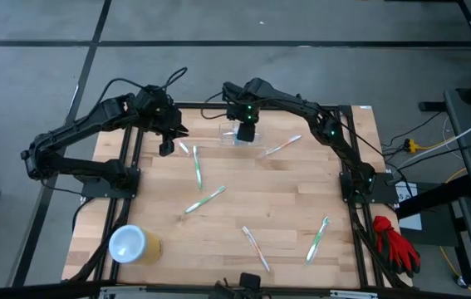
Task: Pick & Place toothbrushing station
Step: Put the blue mouthwash into the transparent organizer
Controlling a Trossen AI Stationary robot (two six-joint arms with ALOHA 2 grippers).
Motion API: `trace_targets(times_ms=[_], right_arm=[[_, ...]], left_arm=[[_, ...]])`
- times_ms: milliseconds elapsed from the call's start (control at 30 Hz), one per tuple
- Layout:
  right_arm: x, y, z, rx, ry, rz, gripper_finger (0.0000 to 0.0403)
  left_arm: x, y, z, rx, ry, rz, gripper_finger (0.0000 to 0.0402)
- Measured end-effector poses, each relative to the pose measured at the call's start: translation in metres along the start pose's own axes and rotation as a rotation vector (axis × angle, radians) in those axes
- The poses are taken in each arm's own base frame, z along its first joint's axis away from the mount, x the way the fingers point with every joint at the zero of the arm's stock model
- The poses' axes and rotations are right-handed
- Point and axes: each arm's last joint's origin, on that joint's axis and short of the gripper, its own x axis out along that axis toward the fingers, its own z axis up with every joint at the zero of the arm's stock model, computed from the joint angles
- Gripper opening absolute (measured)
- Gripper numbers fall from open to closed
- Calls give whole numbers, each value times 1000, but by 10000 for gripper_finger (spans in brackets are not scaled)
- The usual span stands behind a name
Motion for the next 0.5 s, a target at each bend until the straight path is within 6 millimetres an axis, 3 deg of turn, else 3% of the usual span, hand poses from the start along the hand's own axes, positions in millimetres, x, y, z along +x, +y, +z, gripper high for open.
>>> trace_targets(times_ms=[500], right_arm=[[1, 0, 0, 2, 6, 6, 101]], left_arm=[[0, 0, 0, -3, 0, 4, 61]])
